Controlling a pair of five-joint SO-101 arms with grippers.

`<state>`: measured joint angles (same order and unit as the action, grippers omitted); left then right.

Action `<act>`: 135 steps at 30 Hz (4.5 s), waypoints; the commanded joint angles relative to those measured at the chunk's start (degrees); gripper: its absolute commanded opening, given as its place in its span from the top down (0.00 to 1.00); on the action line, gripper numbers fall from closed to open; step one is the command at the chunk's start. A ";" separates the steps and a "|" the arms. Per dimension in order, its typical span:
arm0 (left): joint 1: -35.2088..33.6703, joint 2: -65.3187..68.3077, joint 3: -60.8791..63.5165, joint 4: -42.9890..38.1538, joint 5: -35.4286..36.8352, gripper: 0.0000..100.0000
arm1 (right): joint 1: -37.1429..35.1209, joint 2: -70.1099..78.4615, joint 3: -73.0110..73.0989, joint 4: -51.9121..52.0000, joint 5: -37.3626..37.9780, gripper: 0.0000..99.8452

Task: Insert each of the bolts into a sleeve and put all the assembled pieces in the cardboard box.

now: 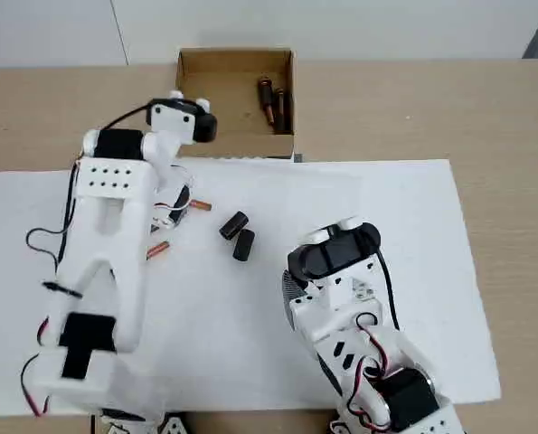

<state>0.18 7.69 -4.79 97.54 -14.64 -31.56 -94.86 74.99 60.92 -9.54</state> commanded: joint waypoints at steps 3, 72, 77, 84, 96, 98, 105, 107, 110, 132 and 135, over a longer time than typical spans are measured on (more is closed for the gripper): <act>-3.52 4.75 -2.24 -4.84 -7.38 0.99 | 0.04 -0.84 -0.35 -1.36 0.18 1.00; 10.02 3.78 -28.79 2.81 -3.34 1.00 | -0.04 -0.84 -0.62 -1.27 0.53 1.00; 13.10 -6.68 -25.19 2.55 -2.90 1.00 | 0.92 -1.01 -0.97 -1.01 1.41 1.00; 13.36 -19.69 -14.73 1.76 -1.23 1.00 | 6.37 -9.27 -0.44 -1.01 8.00 1.00; 13.27 -45.63 18.07 -14.33 8.62 1.00 | 6.11 -8.84 4.66 -7.60 8.35 1.00; 13.27 -51.52 25.36 -21.01 10.90 1.00 | 6.11 -8.84 6.42 -10.68 8.62 1.00; 13.27 -70.59 48.48 -37.63 15.38 1.00 | 2.42 -8.84 10.55 -15.78 8.70 1.00; 13.27 -74.99 53.67 -39.82 16.79 1.00 | 0.48 -8.84 11.16 -15.78 8.62 1.00; 13.27 -80.97 59.82 -41.58 20.75 1.00 | -1.98 -8.84 11.43 -15.87 8.62 1.00; 12.48 -111.74 91.03 -64.79 44.40 0.99 | -8.22 -8.84 20.75 -33.01 14.33 1.00; 12.40 -111.82 90.77 -65.41 47.74 0.99 | -11.03 -8.57 21.45 -33.10 14.24 1.00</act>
<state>12.92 -102.99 86.46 34.51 30.37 -40.53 -103.21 95.47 29.36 3.91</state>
